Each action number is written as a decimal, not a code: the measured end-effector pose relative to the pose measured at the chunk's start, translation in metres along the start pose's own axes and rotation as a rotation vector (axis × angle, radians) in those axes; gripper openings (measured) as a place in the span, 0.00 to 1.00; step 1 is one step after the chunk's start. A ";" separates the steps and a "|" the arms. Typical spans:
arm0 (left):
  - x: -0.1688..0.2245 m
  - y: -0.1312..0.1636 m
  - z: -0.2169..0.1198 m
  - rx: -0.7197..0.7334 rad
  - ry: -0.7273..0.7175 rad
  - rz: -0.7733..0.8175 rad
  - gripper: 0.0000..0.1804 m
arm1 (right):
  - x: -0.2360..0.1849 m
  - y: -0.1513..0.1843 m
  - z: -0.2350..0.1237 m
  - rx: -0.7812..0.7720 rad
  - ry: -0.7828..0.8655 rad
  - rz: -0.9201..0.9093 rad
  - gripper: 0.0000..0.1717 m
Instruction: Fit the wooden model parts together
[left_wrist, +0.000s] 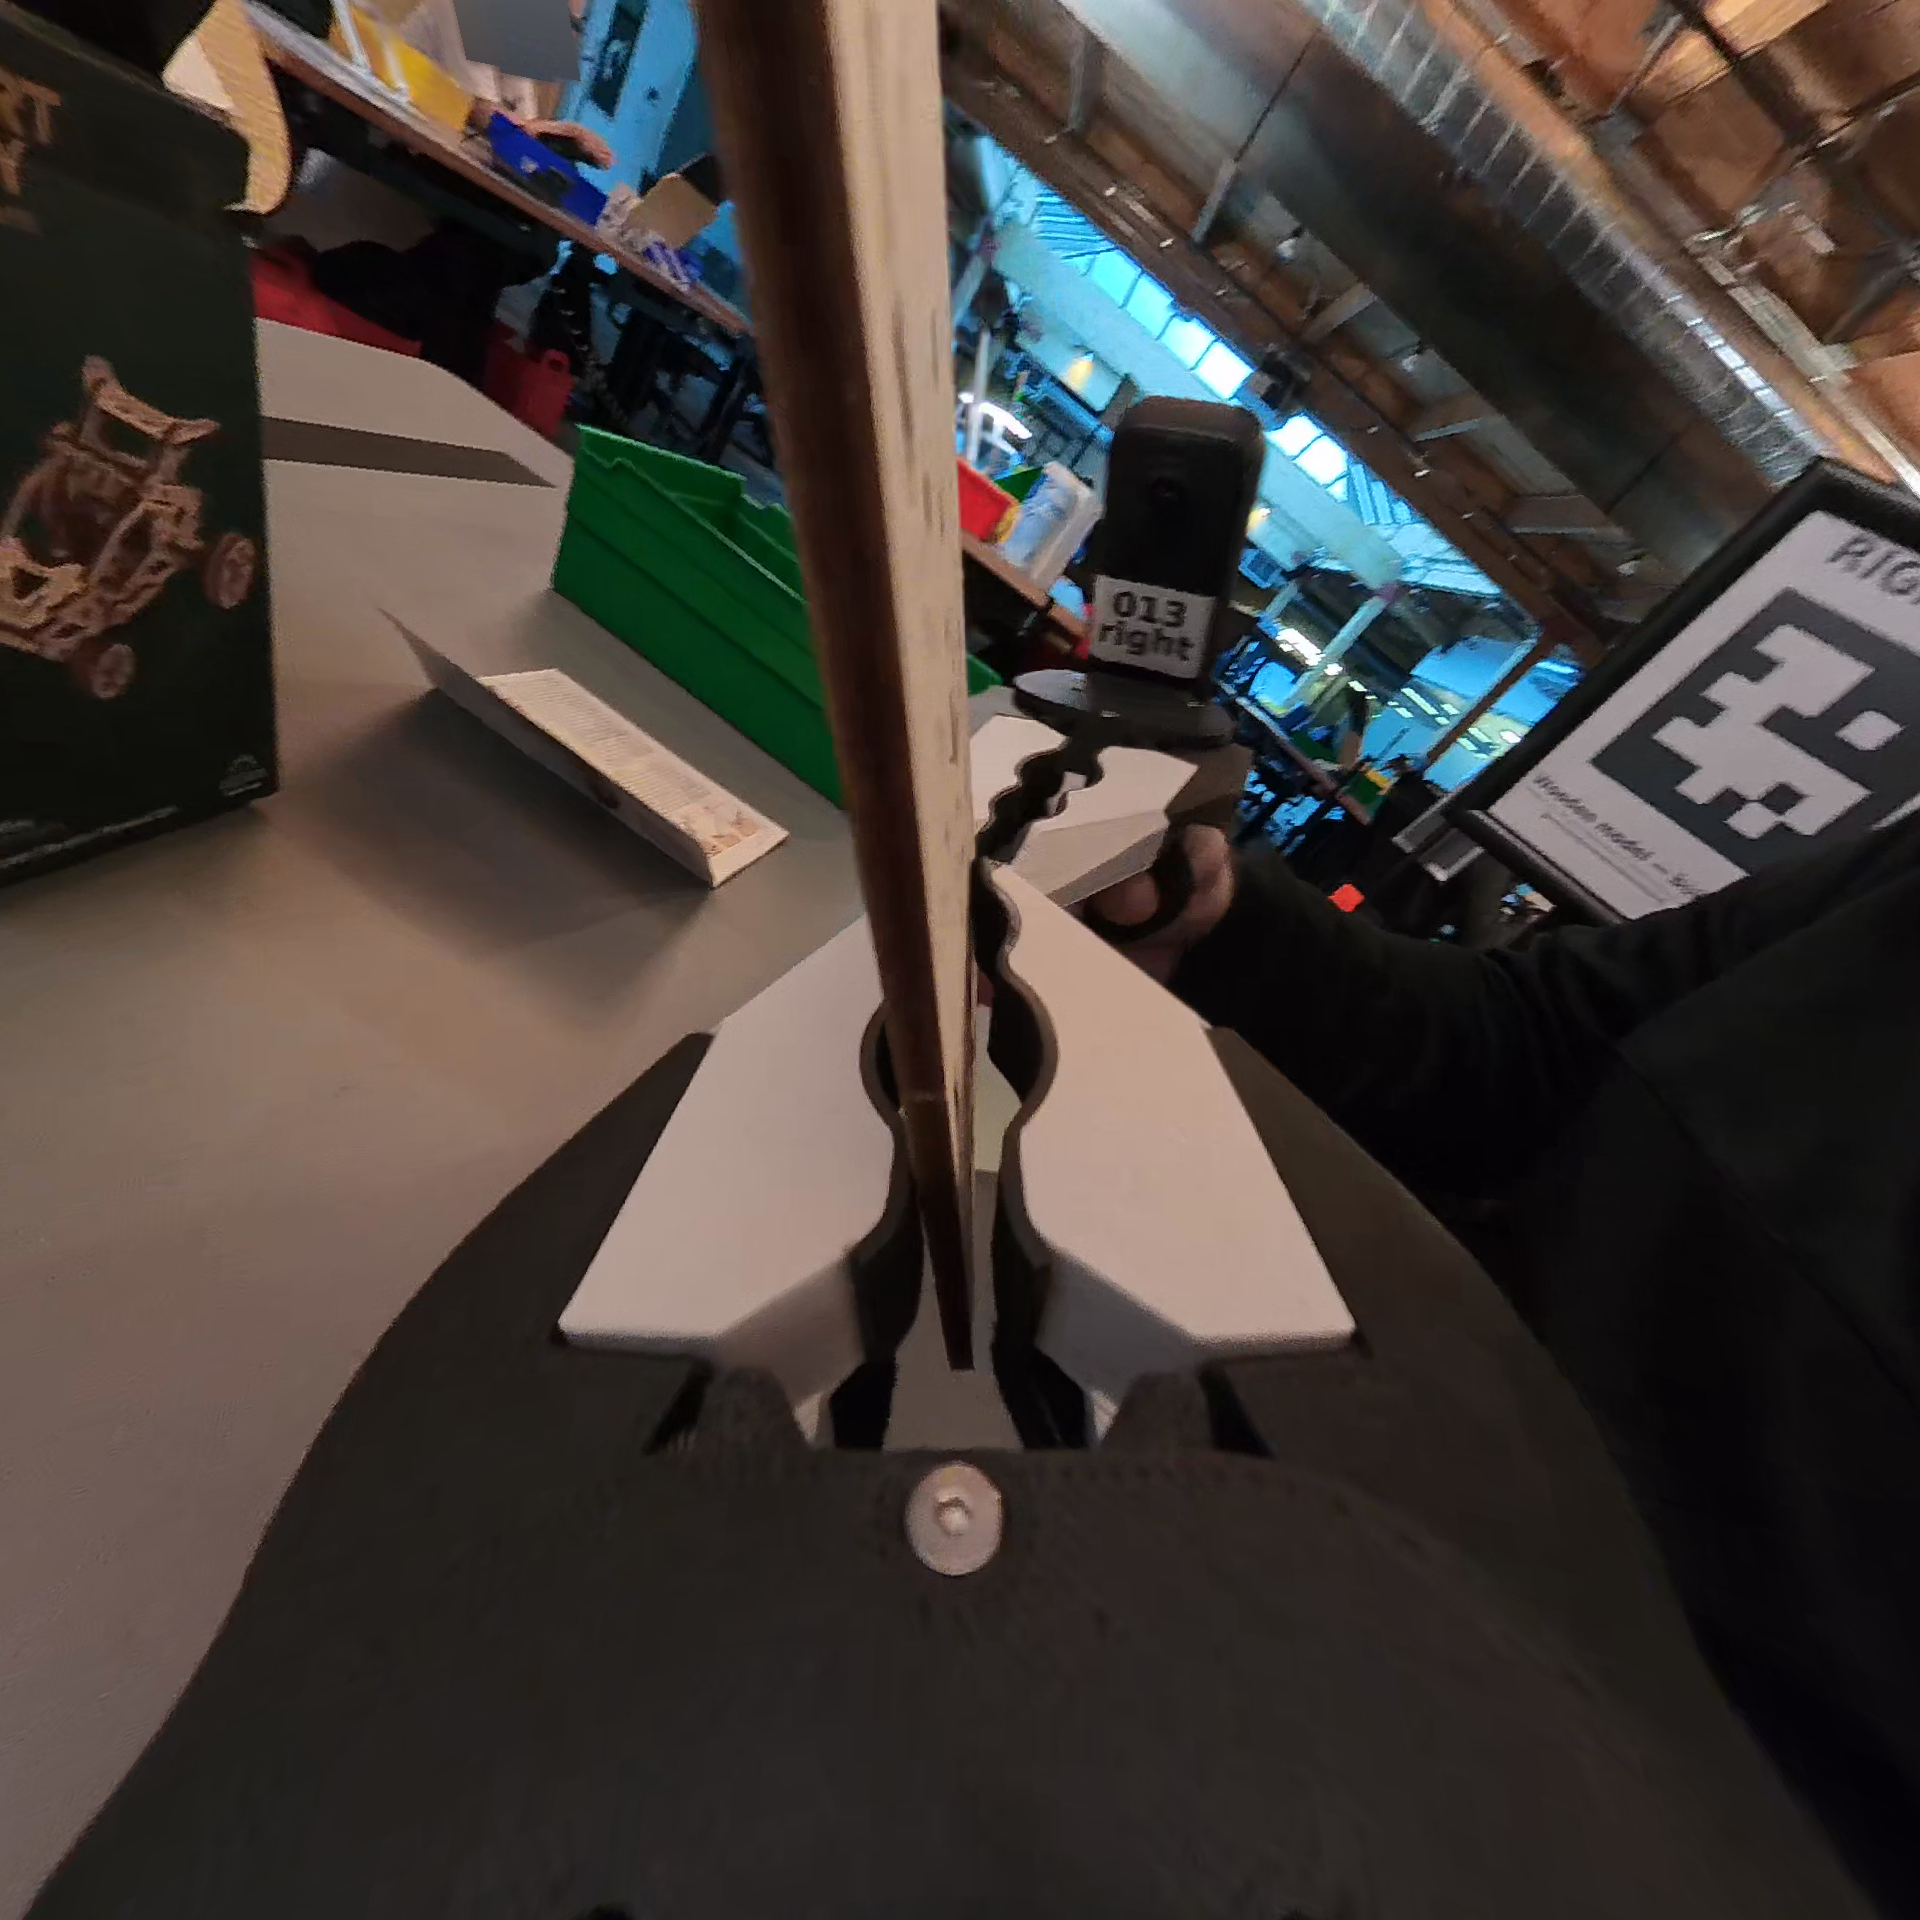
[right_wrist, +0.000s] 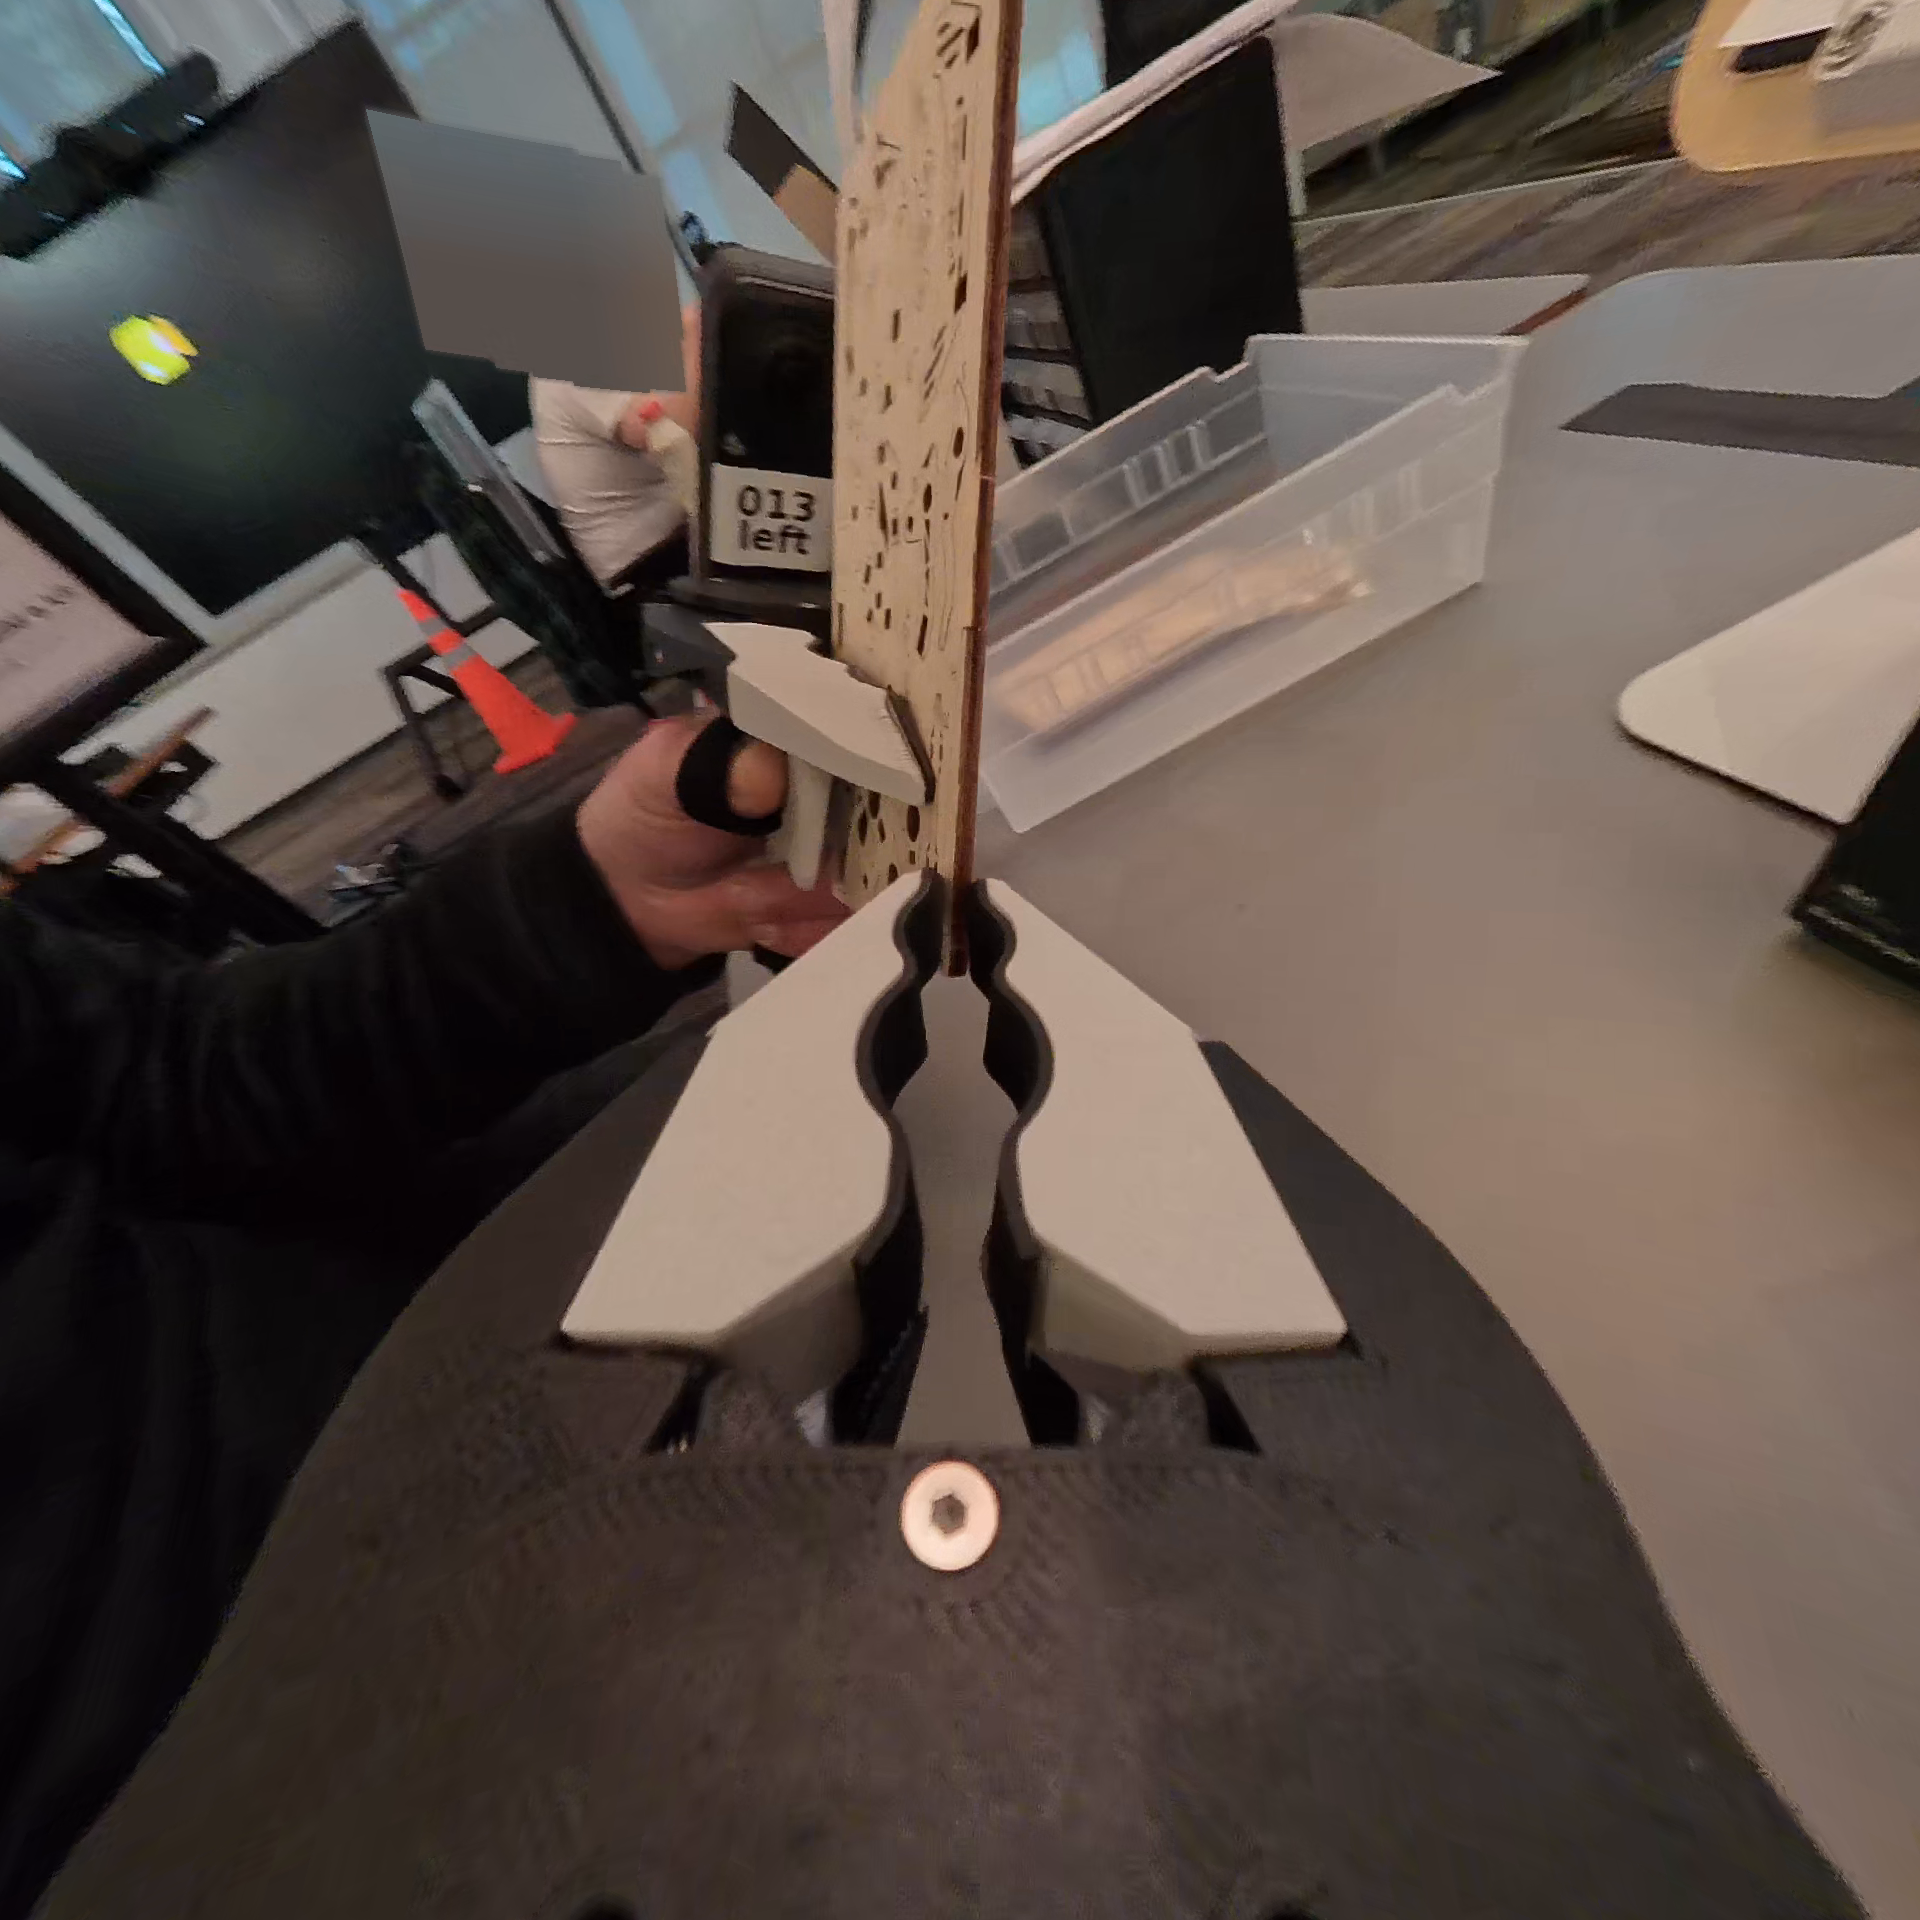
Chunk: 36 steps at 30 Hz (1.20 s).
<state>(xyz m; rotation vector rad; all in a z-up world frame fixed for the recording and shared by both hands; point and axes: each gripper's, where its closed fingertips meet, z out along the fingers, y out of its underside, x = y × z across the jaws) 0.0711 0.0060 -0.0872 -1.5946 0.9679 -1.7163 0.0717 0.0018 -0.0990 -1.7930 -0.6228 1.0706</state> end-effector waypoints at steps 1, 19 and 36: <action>-0.004 0.001 0.001 -0.007 -0.031 0.004 0.01 | 0.004 0.001 0.001 -0.012 0.037 -0.018 0.01; -0.021 -0.004 0.001 0.046 -0.124 -0.060 0.01 | 0.017 -0.004 0.000 0.033 0.105 0.011 0.01; -0.081 0.067 0.002 -0.220 -0.228 -0.209 0.01 | 0.062 0.111 -0.015 -0.543 0.253 -0.016 0.01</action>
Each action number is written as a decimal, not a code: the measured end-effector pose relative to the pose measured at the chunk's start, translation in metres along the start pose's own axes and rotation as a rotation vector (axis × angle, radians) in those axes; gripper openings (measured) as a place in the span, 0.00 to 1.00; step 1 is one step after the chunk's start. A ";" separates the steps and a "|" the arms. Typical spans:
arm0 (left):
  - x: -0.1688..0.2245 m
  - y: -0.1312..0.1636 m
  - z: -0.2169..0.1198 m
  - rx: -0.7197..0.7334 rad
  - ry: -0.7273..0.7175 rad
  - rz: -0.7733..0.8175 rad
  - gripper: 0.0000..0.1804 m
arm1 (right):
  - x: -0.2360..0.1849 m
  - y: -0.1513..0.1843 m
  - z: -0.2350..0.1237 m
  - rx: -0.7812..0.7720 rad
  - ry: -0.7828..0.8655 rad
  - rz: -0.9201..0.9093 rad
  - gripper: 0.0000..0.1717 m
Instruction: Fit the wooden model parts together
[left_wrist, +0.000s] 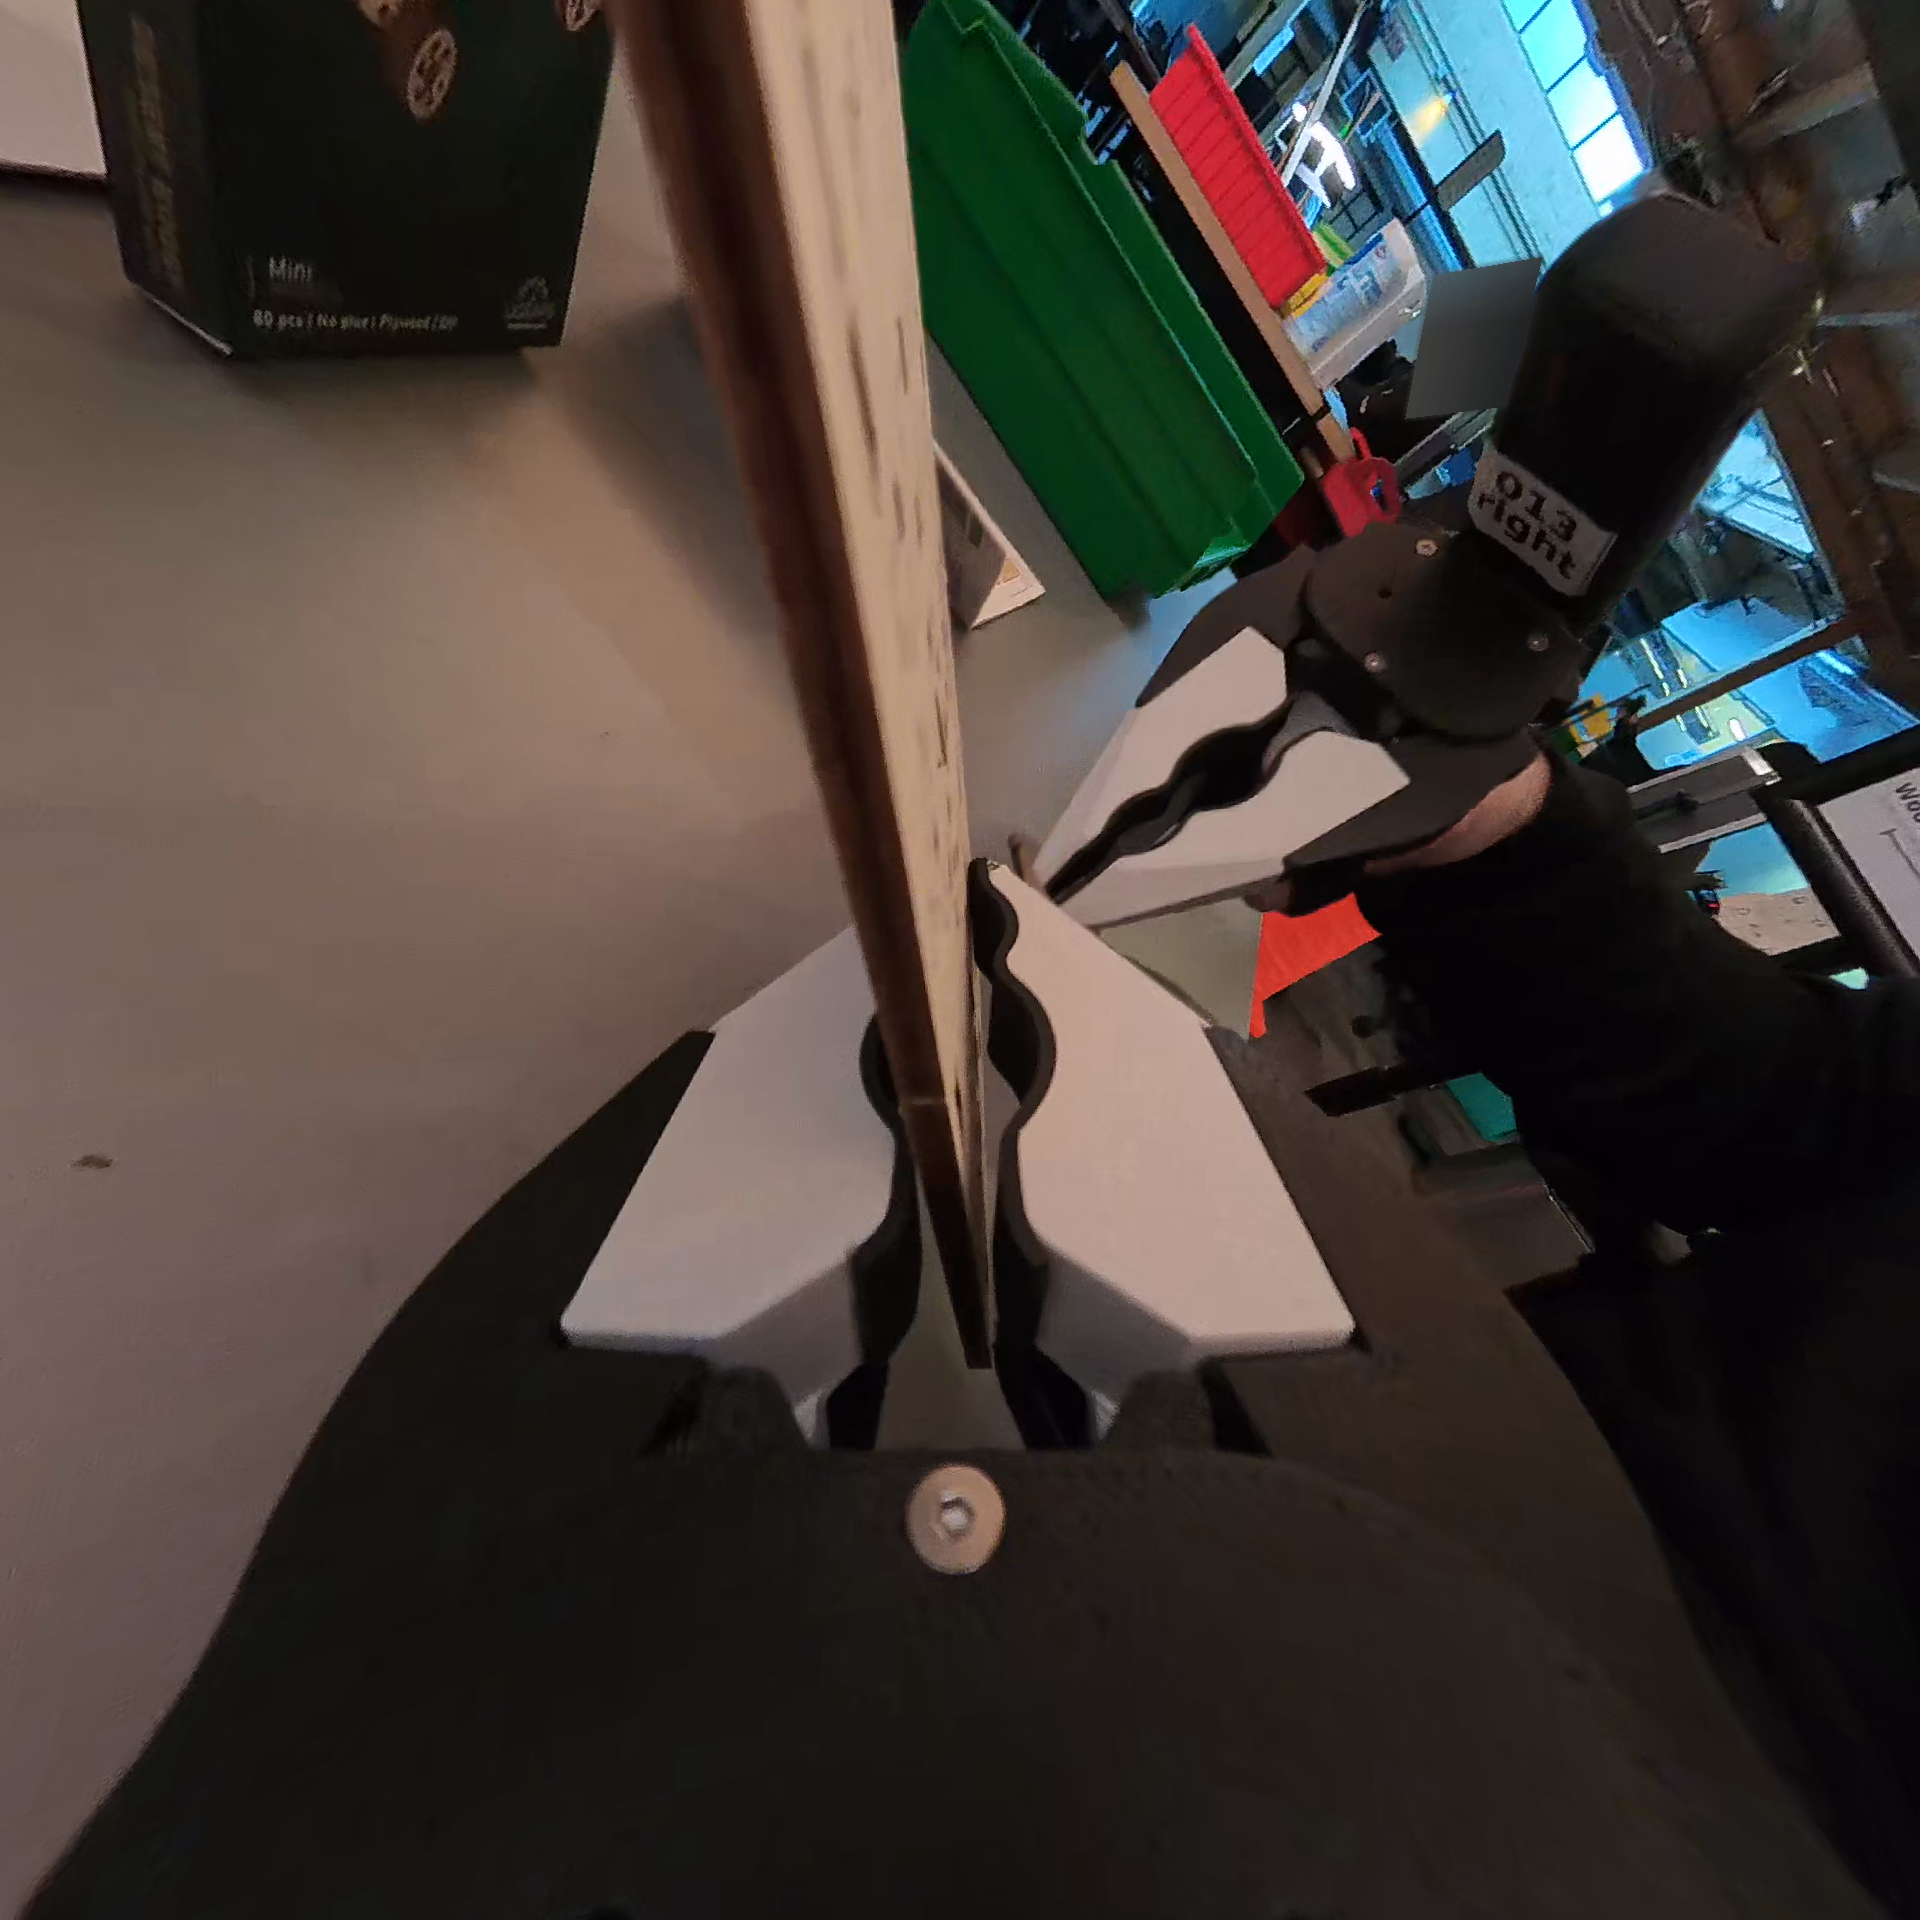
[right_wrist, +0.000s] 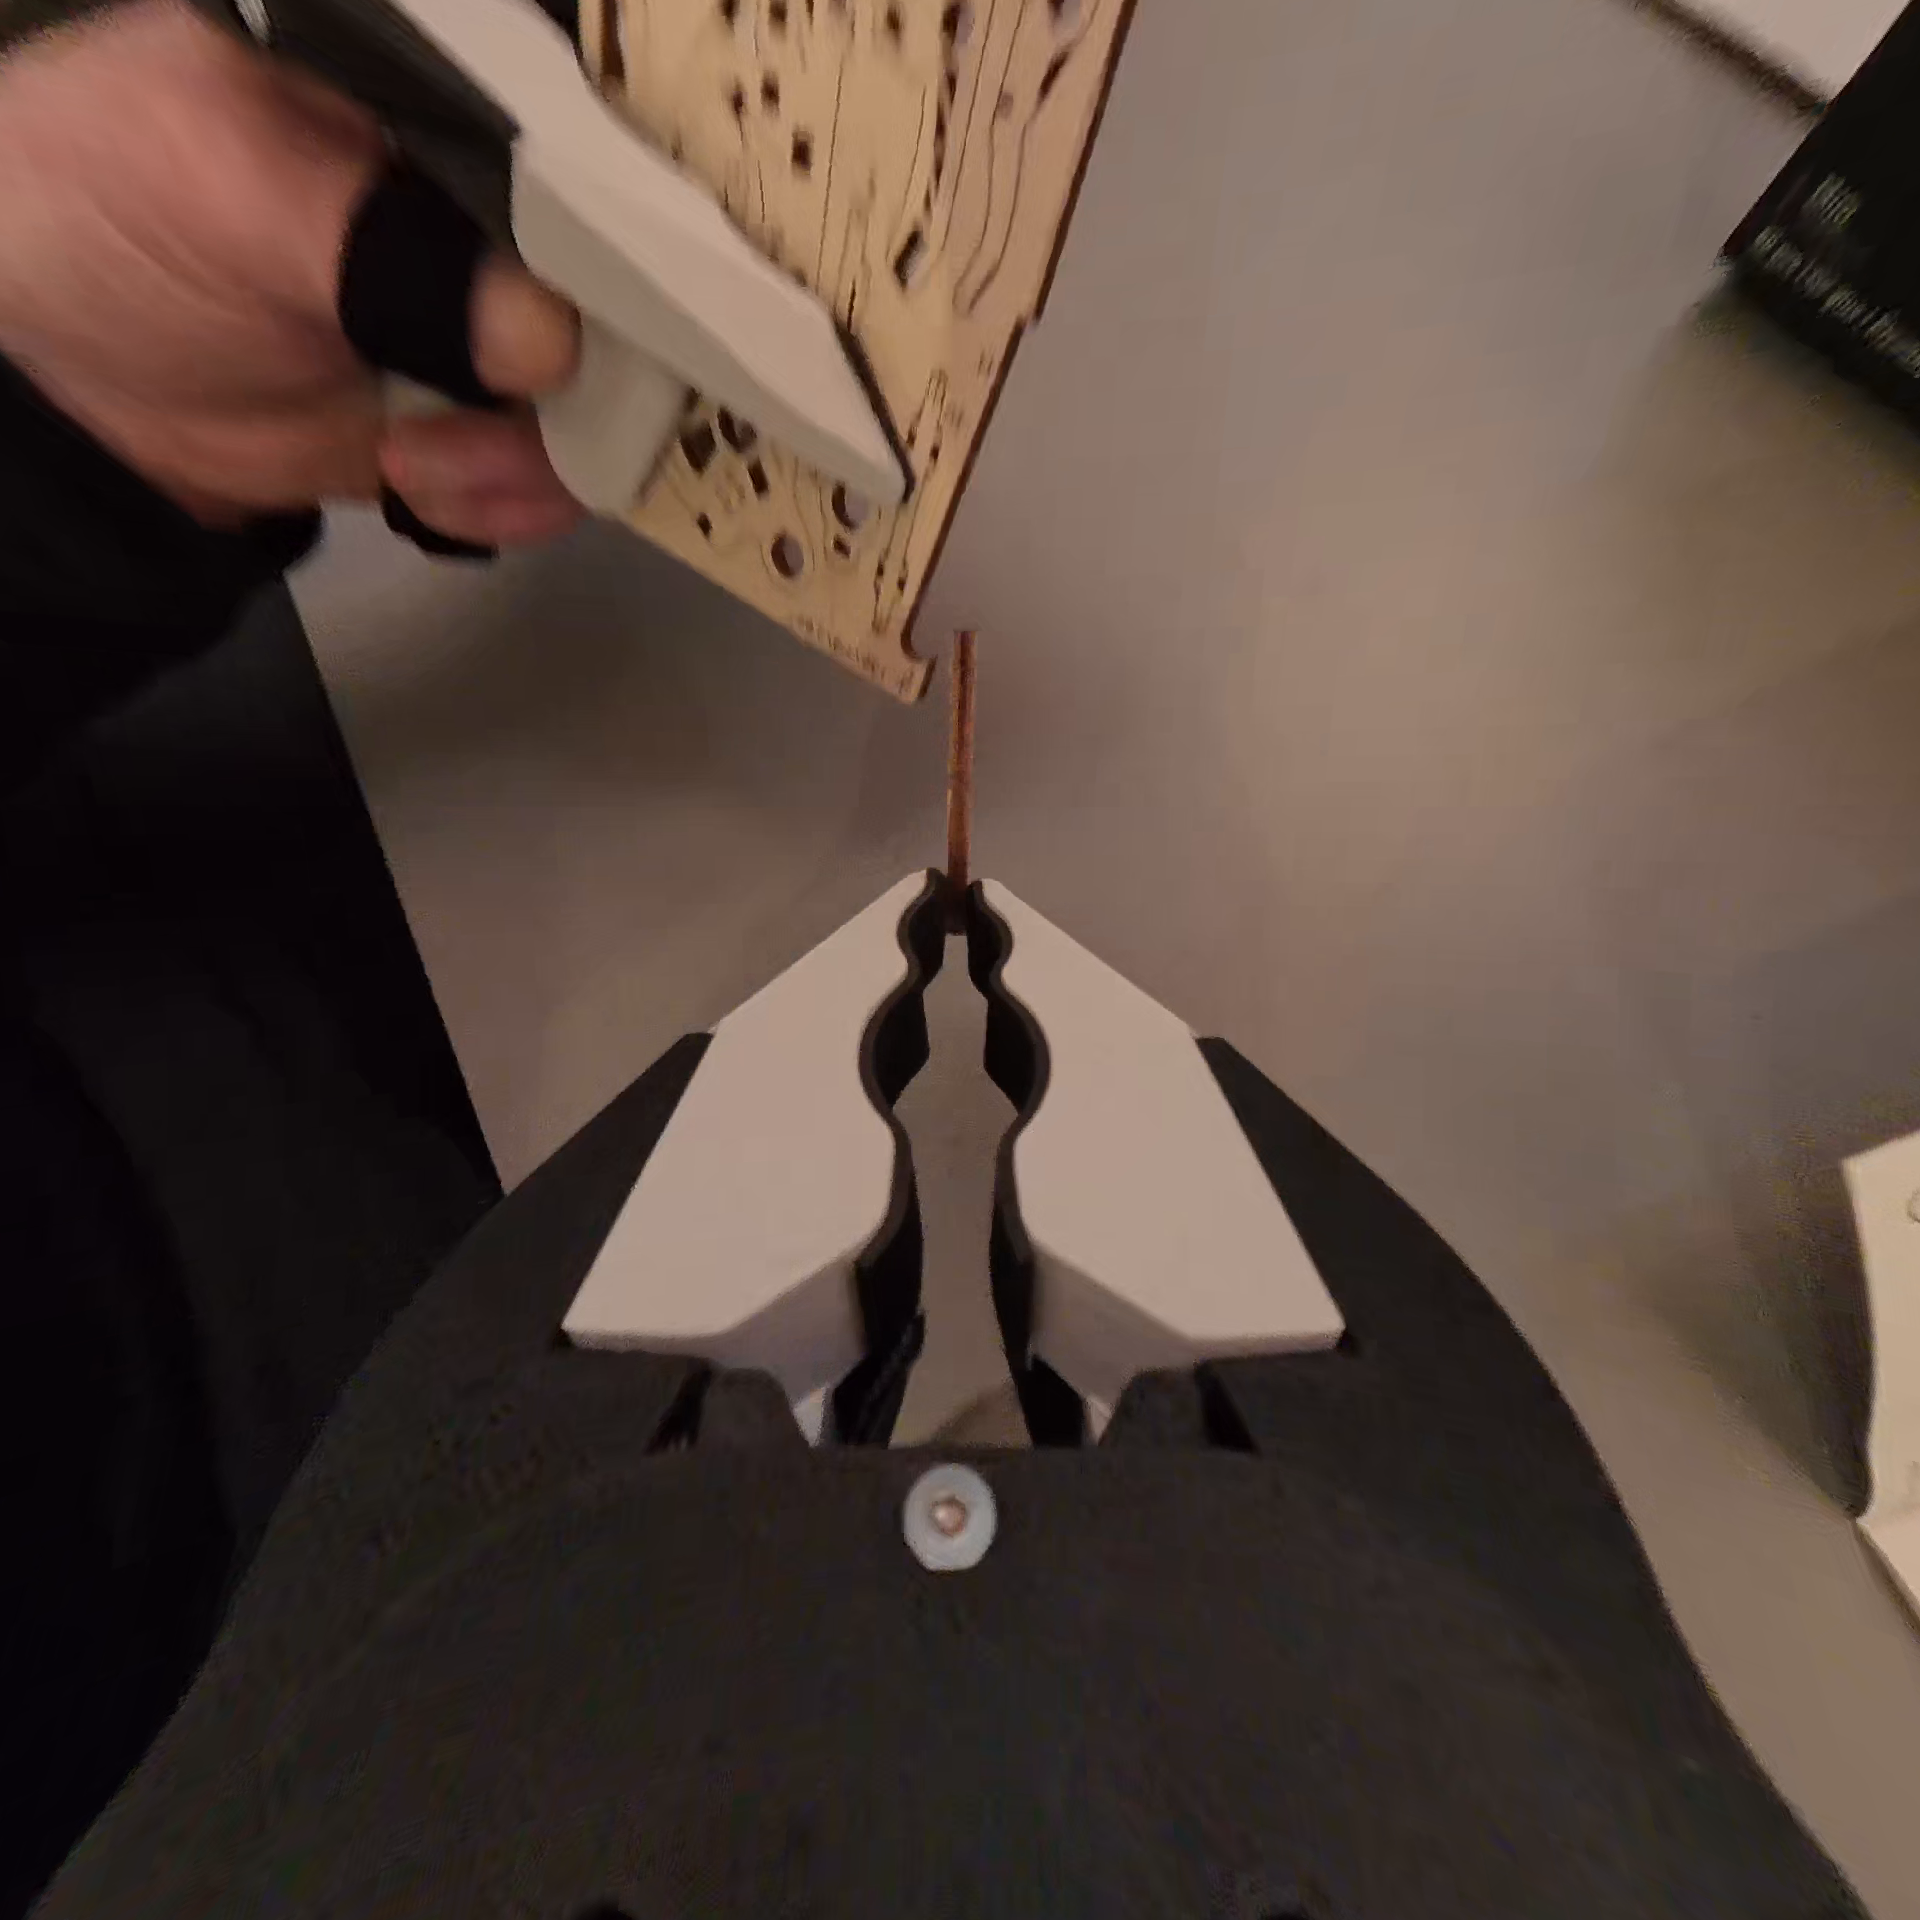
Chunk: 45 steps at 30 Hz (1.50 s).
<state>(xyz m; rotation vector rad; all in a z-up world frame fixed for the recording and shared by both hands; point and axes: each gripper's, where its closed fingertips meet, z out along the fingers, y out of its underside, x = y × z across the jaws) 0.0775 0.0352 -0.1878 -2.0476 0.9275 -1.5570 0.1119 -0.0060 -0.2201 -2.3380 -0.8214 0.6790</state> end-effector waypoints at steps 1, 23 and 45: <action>0.000 0.001 0.000 -0.004 0.005 0.002 0.01 | -0.001 0.005 0.003 -0.029 -0.002 -0.001 0.01; 0.030 -0.010 -0.009 0.079 0.256 -0.034 0.01 | -0.029 -0.043 -0.009 0.258 -0.219 0.074 0.12; 0.053 -0.046 -0.035 0.279 0.313 0.030 0.02 | -0.045 -0.068 -0.036 0.482 -0.523 0.252 0.01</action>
